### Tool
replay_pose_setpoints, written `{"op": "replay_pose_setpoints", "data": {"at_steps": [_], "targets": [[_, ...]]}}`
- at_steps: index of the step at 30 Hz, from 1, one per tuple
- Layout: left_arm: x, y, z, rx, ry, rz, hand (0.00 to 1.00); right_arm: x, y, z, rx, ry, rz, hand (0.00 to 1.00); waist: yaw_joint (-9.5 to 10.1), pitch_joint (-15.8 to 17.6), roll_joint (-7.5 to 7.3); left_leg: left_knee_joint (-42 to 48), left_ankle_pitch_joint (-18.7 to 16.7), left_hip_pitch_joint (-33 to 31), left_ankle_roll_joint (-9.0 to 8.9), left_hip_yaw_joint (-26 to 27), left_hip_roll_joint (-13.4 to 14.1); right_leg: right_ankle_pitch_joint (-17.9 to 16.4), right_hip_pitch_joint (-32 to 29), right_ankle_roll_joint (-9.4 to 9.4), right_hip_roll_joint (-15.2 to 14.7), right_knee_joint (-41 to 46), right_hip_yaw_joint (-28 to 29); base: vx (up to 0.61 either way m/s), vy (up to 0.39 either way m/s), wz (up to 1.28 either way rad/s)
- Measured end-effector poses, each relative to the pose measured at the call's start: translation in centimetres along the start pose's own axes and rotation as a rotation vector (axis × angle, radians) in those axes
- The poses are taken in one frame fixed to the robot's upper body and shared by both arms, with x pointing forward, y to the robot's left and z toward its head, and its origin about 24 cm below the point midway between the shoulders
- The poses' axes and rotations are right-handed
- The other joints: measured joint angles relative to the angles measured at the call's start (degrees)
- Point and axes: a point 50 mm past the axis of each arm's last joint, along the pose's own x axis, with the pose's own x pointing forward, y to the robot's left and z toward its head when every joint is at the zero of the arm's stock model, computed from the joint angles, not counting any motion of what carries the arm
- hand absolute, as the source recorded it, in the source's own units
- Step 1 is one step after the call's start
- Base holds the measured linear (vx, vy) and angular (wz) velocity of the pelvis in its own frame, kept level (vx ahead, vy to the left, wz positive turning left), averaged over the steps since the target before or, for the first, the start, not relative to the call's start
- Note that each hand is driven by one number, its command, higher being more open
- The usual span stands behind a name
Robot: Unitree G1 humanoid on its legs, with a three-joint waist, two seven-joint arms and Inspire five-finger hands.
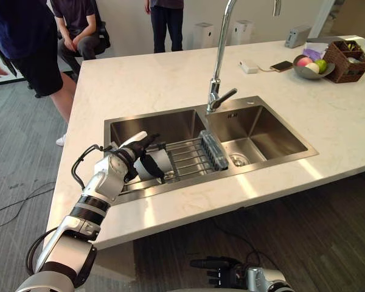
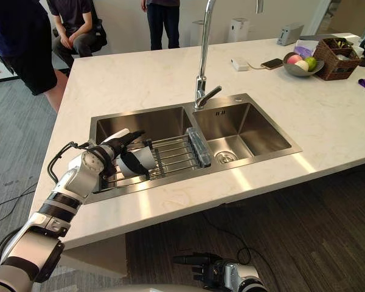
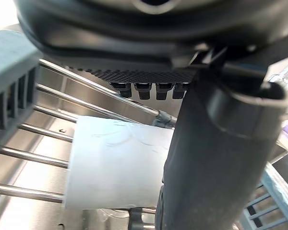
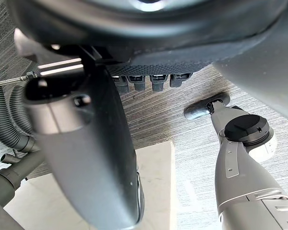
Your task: Walk over to the sink, pick up the cup, carry it to the dishwasher, place the cup inside the dishwasher, then close the dishwasher door
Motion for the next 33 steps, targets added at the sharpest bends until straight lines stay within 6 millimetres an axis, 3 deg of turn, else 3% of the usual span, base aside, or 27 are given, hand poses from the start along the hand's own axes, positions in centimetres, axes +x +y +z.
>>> {"op": "replay_pose_setpoints", "data": {"at_steps": [14,21,26,33], "targets": [[-1.0,0.4,0.7,0.024,-0.046,0.000,1.00,0.0,-0.2,-0.2,0.001,0.009,-0.008,1.00,0.96,0.00,-0.01,0.01,0.04,-0.14,-0.02,-0.86,0.01,-0.30,0.38,-0.10,-0.05,0.01,-0.75,-0.01,-0.012,0.02],[-2.0,0.5,2.8,0.044,-0.143,0.001,1.00,0.0,-0.3,-0.3,0.002,0.002,-0.009,1.00,1.31,-0.02,0.00,0.24,0.06,-0.40,-0.01,-0.92,0.01,-0.37,0.06,-0.20,-0.06,0.29,-0.58,0.00,0.000,0.00],[-2.1,-0.1,3.7,0.031,-0.180,-0.031,1.00,0.0,-0.3,-0.4,0.004,0.003,-0.011,1.00,1.77,-0.03,0.01,0.24,0.18,-0.37,0.13,-0.92,-0.05,-0.51,-0.21,-0.30,-0.17,0.89,-0.49,0.00,0.000,0.00],[-2.2,-1.0,3.3,0.026,-0.176,-0.073,1.00,0.0,-0.4,-0.5,0.005,0.004,-0.013,1.00,2.03,-0.27,0.20,0.23,0.27,-0.32,0.23,-0.90,-0.14,-0.54,-0.32,-0.26,-0.29,1.22,-0.40,0.00,0.000,0.00]]}}
